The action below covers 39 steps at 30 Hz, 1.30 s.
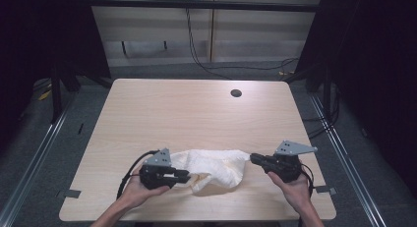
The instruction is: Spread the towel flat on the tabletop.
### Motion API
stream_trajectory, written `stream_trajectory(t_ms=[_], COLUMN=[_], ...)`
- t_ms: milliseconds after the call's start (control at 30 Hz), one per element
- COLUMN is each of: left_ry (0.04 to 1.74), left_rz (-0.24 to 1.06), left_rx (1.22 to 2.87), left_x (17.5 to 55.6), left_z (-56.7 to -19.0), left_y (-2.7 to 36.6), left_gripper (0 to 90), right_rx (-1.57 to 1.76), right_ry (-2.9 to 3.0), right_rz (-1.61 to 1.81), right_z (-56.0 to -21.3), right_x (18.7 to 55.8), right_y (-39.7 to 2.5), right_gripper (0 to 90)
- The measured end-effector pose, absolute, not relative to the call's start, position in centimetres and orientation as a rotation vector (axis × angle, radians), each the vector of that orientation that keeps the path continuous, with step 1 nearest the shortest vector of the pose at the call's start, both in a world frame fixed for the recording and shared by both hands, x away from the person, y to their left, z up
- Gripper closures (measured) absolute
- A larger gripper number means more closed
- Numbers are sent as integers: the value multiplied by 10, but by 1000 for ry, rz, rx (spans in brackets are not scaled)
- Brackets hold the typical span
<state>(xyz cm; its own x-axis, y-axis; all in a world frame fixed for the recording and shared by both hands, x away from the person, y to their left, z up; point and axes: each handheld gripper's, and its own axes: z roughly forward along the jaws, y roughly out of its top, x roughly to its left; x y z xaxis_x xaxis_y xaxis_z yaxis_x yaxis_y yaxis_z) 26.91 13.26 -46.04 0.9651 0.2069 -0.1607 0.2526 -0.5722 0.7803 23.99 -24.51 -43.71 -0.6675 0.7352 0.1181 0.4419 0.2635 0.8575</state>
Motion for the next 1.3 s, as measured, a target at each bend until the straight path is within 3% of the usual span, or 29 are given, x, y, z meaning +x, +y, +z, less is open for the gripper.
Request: stream_trajectory(t_ms=[100,133,233,467,500,633,733,933,1300], left_ry=[317,327,324,308,311,335,345,434,474], left_rz=[-81,-79,-75,62,58,75,30,-20,35], left_rx=[2235,2247,2262,2366,2368,2341,2300,2155,2045], left_x=[265,264,264,267,269,273,277,286,300], left_z=[-468,-471,-477,-487,-488,-486,-482,-464,-427], left_y=[123,119,112,100,99,100,105,129,157], left_gripper=[708,638,598,571,574,763,834,843,850], right_rx=[1079,1088,1079,1077,1074,1078,1081,1073,1047], right_ry=[2236,2239,2246,2267,2268,2274,2273,2260,2218], right_rz=[1360,1357,1355,1339,1339,1334,1334,1316,1371], right_z=[-438,-439,-439,-443,-443,-444,-444,-440,-418], right_x=[240,241,241,242,242,242,242,244,254], right_y=[-245,-245,-244,-240,-240,-240,-240,-242,-240], right_gripper=[859,859,858,858,857,856,856,857,859])
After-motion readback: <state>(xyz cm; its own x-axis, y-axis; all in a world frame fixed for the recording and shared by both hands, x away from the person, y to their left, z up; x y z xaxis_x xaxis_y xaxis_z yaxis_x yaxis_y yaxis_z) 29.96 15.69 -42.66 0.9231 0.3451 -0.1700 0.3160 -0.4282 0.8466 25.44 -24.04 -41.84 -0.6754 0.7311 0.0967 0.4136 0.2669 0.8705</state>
